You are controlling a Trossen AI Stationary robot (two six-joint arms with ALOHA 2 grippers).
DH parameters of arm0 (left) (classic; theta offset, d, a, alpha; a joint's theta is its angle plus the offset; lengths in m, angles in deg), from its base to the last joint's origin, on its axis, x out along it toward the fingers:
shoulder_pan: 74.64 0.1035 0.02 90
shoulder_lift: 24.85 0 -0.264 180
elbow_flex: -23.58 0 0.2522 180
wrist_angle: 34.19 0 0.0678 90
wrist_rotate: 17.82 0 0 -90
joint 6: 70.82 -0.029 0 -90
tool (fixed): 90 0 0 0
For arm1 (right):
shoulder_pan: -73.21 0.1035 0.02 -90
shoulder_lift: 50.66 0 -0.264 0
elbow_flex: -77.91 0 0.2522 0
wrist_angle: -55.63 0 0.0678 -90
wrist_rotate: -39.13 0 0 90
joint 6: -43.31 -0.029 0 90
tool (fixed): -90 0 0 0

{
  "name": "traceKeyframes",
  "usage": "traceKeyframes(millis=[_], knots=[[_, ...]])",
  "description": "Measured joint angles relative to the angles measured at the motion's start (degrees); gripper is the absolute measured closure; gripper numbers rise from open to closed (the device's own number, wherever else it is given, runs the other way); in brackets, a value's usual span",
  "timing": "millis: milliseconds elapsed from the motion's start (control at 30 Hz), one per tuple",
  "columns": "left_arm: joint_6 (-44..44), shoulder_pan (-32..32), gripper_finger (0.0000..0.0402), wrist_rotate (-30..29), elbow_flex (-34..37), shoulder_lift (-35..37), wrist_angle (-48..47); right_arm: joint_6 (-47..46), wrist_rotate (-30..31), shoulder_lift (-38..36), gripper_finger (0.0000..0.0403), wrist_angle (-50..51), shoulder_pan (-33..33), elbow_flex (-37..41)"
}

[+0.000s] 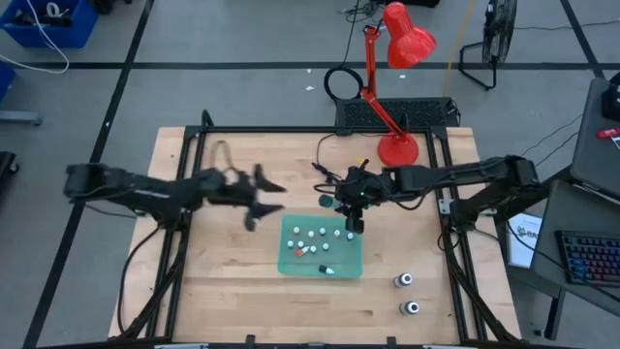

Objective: Pick & Place food coloring
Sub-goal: Put the big green food coloring bottle into the light blue bin

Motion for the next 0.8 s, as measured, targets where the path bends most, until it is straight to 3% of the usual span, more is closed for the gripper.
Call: traceKeyframes(millis=[167,367,800], knots=[[-5.2,-0.9,0.0163,3.7,-14.8,-15.3,-6.7,-0.3,0.1,0.3,0.0276,0.1,0.0,-0.4],[-9.5,-1.0,0.0163,3.9,-28.6,-24.7,-23.8,-0.9,0.0,0.3,0.0279,1.3,0.0,-0.4],[-11.9,-1.9,0.0163,1.8,-36.1,-30.8,-25.6,-0.8,0.3,0.3,0.028,2.1,0.7,-0.4]])
